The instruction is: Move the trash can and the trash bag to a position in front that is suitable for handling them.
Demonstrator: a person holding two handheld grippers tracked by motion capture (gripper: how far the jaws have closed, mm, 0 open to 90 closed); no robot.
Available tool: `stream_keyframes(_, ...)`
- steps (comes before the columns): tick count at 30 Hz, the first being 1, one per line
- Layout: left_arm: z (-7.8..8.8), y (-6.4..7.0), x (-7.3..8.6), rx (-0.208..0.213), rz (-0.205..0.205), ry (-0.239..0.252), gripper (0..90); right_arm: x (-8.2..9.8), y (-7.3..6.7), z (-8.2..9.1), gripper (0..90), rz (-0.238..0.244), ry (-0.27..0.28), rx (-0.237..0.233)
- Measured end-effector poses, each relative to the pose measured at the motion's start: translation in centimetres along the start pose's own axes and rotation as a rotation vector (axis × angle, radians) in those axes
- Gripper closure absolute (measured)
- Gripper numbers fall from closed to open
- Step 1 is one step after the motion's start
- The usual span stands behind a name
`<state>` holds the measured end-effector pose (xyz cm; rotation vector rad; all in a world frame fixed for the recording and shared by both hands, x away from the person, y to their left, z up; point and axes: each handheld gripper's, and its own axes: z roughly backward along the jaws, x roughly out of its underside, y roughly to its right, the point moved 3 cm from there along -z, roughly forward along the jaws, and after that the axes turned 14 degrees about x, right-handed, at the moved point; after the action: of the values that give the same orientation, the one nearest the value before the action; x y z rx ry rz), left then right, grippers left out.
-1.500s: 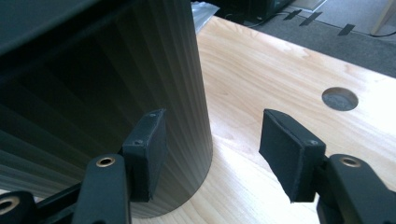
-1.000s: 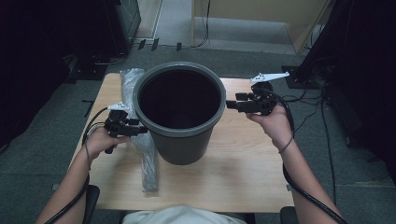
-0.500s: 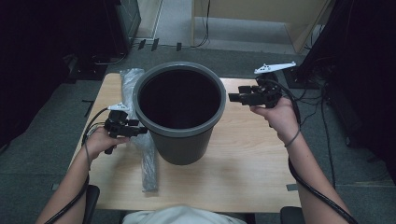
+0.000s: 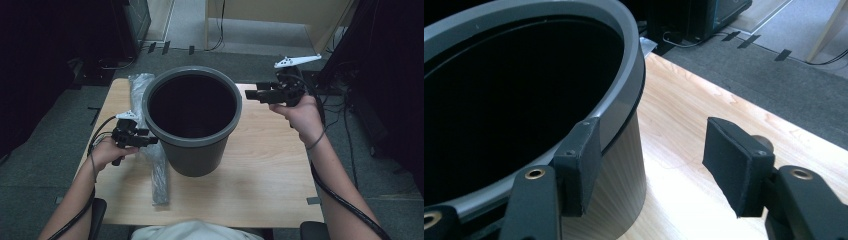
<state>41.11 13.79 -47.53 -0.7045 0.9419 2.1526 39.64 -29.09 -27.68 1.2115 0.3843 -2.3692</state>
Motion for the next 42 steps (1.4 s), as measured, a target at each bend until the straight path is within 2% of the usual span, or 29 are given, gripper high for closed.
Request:
stream_keyframes(4,0.0,0.1,0.0,0.000,-0.003,0.003,34.6,-0.4,0.0,0.0,39.6,-0.006,0.007,-0.003)
stream_keyframes(16,0.0,-0.1,0.1,-0.008,-0.011,-0.001,35.6,-2.3,-1.1,-0.3,39.8,0.023,0.026,-0.024)
stream_keyframes(25,0.2,-0.2,0.1,-0.014,-0.014,0.002,36.6,-3.4,-1.9,-1.6,41.5,0.044,0.032,-0.054)
stream_keyframes(31,0.0,-0.2,0.2,-0.011,-0.016,-0.007,36.6,-4.1,-2.1,-2.4,40.9,0.043,0.036,-0.050)
stream_keyframes(34,0.0,-0.2,0.1,-0.011,-0.004,-0.012,36.6,-4.5,-2.3,-2.8,40.8,0.053,0.036,-0.049)
stream_keyframes(39,0.1,-0.3,0.1,-0.009,-0.005,-0.002,36.6,-4.9,-2.5,-3.7,40.0,0.068,0.039,-0.051)
stream_keyframes(42,0.1,-0.3,0.0,-0.011,-0.011,0.002,36.6,-5.1,-2.8,-4.3,40.4,0.060,0.038,-0.059)
